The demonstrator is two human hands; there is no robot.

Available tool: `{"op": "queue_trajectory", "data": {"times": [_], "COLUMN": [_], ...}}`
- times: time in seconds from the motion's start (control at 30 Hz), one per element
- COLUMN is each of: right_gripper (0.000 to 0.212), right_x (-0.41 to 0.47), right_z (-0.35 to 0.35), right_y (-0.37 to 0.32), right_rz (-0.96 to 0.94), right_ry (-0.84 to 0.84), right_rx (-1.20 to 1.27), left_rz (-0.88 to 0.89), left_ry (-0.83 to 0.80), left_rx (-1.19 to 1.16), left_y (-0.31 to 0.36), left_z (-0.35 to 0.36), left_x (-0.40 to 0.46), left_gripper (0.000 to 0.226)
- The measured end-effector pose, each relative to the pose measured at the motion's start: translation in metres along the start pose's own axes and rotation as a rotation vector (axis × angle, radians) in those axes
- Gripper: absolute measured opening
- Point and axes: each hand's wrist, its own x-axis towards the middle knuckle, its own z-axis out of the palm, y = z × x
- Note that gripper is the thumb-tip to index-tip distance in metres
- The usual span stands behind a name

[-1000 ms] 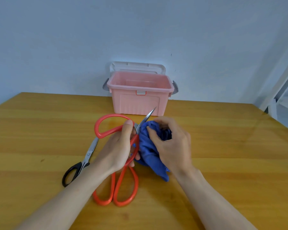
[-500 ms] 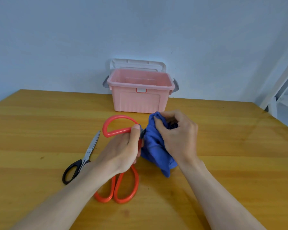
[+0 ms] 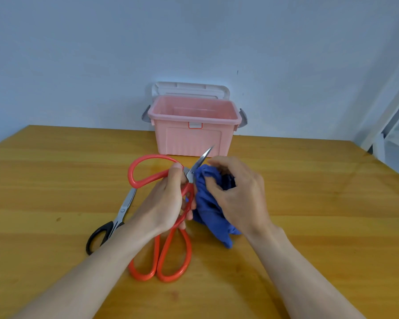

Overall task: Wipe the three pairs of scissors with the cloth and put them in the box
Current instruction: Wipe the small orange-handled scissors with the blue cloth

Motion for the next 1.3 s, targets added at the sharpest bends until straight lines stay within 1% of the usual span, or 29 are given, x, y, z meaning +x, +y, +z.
{"op": "queue_trajectory", "data": {"times": [0.13, 0.2, 0.37, 0.53, 0.7, 0.8, 0.9, 1.07, 1.2, 1.3], "right_gripper": [0.028, 0.025, 0.018, 0.018, 0.02, 0.021, 0.022, 0.022, 0.02, 0.02], "right_x": [-0.001, 0.0, 0.001, 0.001, 0.007, 0.004, 0.0, 0.011, 0.005, 0.013], "right_z": [0.002, 0.003, 0.002, 0.001, -0.003, -0.002, 0.0, -0.008, -0.004, -0.007], "right_y": [0.003, 0.004, 0.002, -0.006, -0.004, -0.008, -0.011, 0.001, -0.002, 0.005], "right_rz": [-0.07, -0.08, -0.05, -0.016, 0.094, 0.08, 0.011, 0.072, -0.044, 0.005], "right_ry": [-0.047, -0.046, -0.026, 0.014, 0.092, 0.043, -0.048, 0.027, -0.039, 0.014], "right_rx": [0.004, 0.003, 0.048, 0.064, 0.045, 0.042, 0.014, 0.001, -0.028, -0.026], "left_rz": [-0.011, -0.003, 0.093, 0.182, 0.208, 0.239, 0.225, 0.183, 0.162, 0.163], "left_ry": [-0.025, -0.012, 0.015, 0.077, 0.1, 0.096, 0.071, 0.046, 0.04, 0.053], "left_rx": [0.033, 0.071, 0.199, 0.296, 0.351, 0.402, 0.424, 0.427, 0.412, 0.402], "left_y": [0.002, 0.003, 0.003, 0.01, 0.012, 0.011, 0.009, 0.011, 0.01, 0.01], "left_z": [-0.001, 0.0, -0.002, -0.002, 0.0, 0.001, 0.0, 0.003, 0.003, 0.001], "left_x": [-0.001, -0.003, -0.007, -0.011, -0.012, -0.014, -0.016, -0.014, -0.013, -0.011], "left_gripper": [0.084, 0.082, 0.086, 0.075, 0.068, 0.063, 0.054, 0.047, 0.044, 0.046]}}
